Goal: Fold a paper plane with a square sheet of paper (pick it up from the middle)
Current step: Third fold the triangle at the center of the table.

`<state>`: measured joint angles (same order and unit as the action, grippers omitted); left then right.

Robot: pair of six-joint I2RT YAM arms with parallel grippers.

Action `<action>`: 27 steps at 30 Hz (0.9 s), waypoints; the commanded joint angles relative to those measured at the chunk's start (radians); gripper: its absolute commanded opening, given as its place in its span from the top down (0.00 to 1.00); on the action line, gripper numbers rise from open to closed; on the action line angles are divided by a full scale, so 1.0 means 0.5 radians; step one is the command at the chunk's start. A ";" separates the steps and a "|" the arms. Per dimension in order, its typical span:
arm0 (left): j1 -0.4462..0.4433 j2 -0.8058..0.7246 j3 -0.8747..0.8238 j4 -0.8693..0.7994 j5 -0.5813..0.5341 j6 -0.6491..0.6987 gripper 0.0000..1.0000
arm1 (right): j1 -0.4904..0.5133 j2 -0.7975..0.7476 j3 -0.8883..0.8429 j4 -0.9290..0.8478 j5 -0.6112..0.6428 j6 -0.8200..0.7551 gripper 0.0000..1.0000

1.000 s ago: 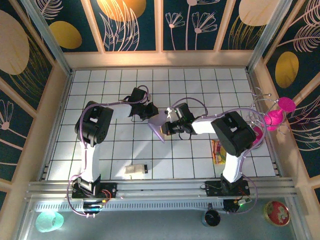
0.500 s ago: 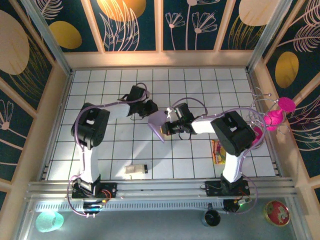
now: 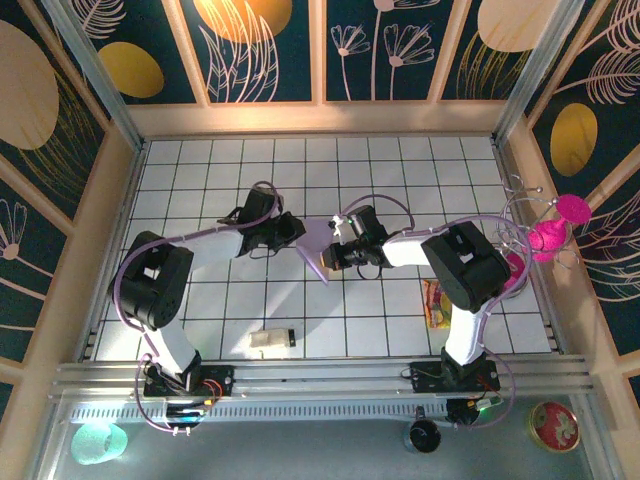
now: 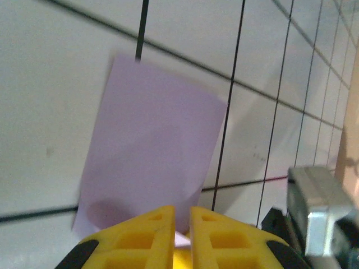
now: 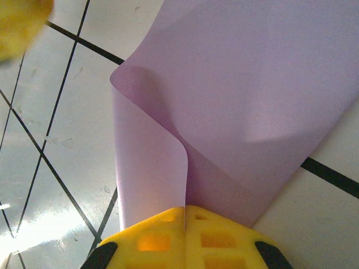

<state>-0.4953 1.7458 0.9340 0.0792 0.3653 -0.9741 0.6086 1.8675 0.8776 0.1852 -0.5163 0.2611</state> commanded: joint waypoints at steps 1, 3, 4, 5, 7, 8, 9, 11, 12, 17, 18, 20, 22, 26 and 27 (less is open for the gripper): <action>-0.066 -0.035 -0.075 0.092 0.037 -0.133 0.85 | 0.012 0.062 0.028 -0.091 0.072 -0.034 1.00; -0.087 -0.013 -0.113 0.145 0.084 -0.175 0.86 | 0.012 0.066 0.030 -0.092 0.075 -0.030 1.00; -0.094 -0.006 -0.127 0.161 0.093 -0.189 0.87 | 0.012 0.067 0.030 -0.097 0.078 -0.031 1.00; -0.099 -0.003 -0.139 0.166 0.103 -0.198 0.88 | 0.013 0.070 0.029 -0.099 0.079 -0.031 1.00; -0.107 0.000 -0.154 0.164 0.131 -0.202 0.88 | 0.012 0.067 0.030 -0.103 0.088 -0.031 1.00; -0.108 0.002 -0.156 0.159 0.140 -0.199 0.89 | 0.011 0.065 0.030 -0.105 0.091 -0.025 1.00; -0.110 0.003 -0.156 0.150 0.144 -0.192 0.89 | 0.010 0.065 0.030 -0.105 0.091 -0.028 1.00; -0.116 0.016 -0.155 0.145 0.155 -0.184 0.90 | 0.013 0.066 0.033 -0.107 0.089 -0.027 1.00; -0.119 0.024 -0.150 0.145 0.159 -0.184 0.90 | 0.012 0.068 0.034 -0.105 0.090 -0.028 1.00; -0.131 0.071 -0.138 0.155 0.168 -0.187 0.90 | 0.016 0.074 0.041 -0.115 0.091 -0.025 1.00; -0.134 0.076 -0.140 0.157 0.166 -0.187 0.91 | 0.016 0.077 0.042 -0.118 0.091 -0.023 1.00; -0.134 0.085 -0.139 0.155 0.159 -0.185 0.91 | 0.016 0.073 0.045 -0.122 0.097 -0.024 1.00; -0.132 0.095 -0.144 0.147 0.145 -0.181 0.91 | 0.016 0.075 0.046 -0.126 0.100 -0.027 1.00; -0.135 0.119 -0.141 0.088 0.101 -0.164 0.91 | 0.015 0.078 0.047 -0.134 0.108 -0.027 1.00; -0.134 0.118 -0.135 0.067 0.088 -0.152 0.91 | 0.016 0.080 0.047 -0.134 0.111 -0.027 1.00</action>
<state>-0.5575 1.7851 0.8654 0.1368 0.4290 -1.0527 0.6102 1.8709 0.8852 0.1745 -0.5133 0.2611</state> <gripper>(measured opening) 0.095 0.046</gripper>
